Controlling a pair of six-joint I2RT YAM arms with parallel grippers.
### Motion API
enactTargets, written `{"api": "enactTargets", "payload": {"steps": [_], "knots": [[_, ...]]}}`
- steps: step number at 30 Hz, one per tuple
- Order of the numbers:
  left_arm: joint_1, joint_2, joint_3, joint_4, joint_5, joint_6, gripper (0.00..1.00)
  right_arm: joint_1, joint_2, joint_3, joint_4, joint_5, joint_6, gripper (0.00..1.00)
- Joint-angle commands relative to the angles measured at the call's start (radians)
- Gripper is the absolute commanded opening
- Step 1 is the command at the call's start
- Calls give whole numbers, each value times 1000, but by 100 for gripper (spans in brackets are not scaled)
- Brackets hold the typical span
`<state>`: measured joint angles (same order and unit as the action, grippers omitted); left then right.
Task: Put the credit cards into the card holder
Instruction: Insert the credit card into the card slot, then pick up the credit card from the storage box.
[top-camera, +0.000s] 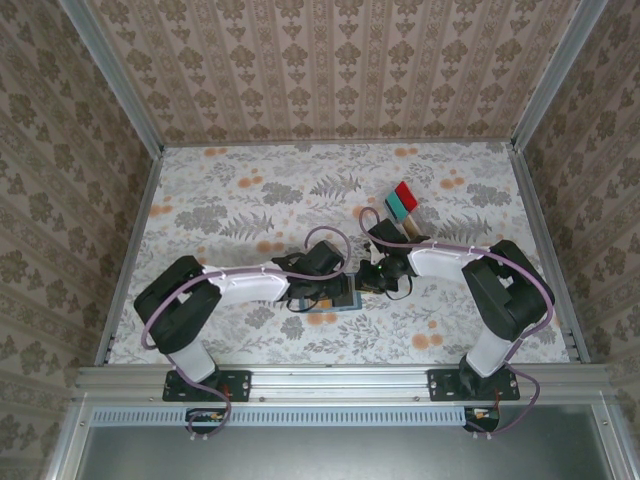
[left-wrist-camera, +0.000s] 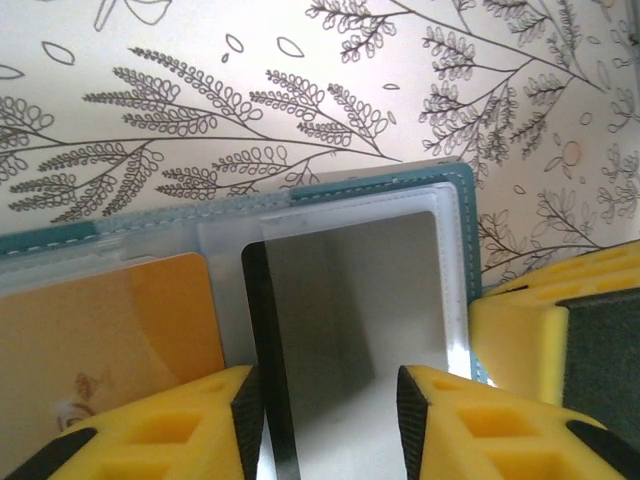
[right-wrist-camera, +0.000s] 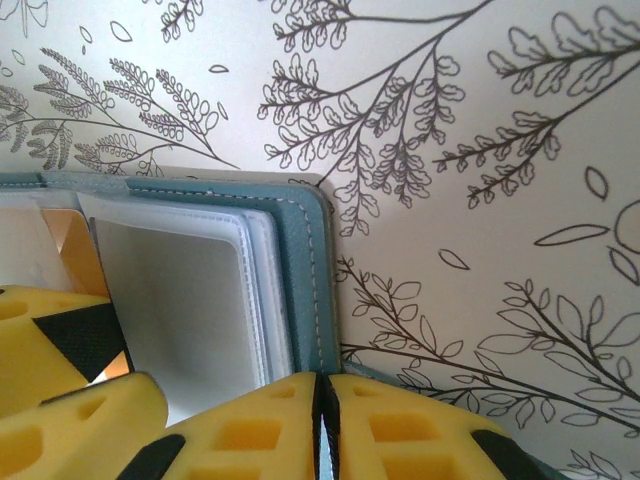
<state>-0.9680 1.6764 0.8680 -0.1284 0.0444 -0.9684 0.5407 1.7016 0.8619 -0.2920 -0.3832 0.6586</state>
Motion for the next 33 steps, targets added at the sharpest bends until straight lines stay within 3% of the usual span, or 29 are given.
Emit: {"api": "enactTargets", "payload": {"steps": [1,11,22,27,29,33], "knots": [[-7,20,31,-20,18,11,38,11,33,-35,-1,66,14,14],[-5,-118,-17,-95,-101,-5,54,11,-20,-26,-22,77,9,17],[-4,-237,-62,-75,-157,5,54,8,-174,68,-129,95,-63,26],[3,-302,-90,-70,-179,9,56,-11,-294,148,-270,308,-189,26],[14,-321,-102,-61,-167,12,58,-31,-302,199,-343,435,-238,26],[28,-362,-124,-44,-162,11,59,-76,-268,280,-425,566,-307,26]]}}
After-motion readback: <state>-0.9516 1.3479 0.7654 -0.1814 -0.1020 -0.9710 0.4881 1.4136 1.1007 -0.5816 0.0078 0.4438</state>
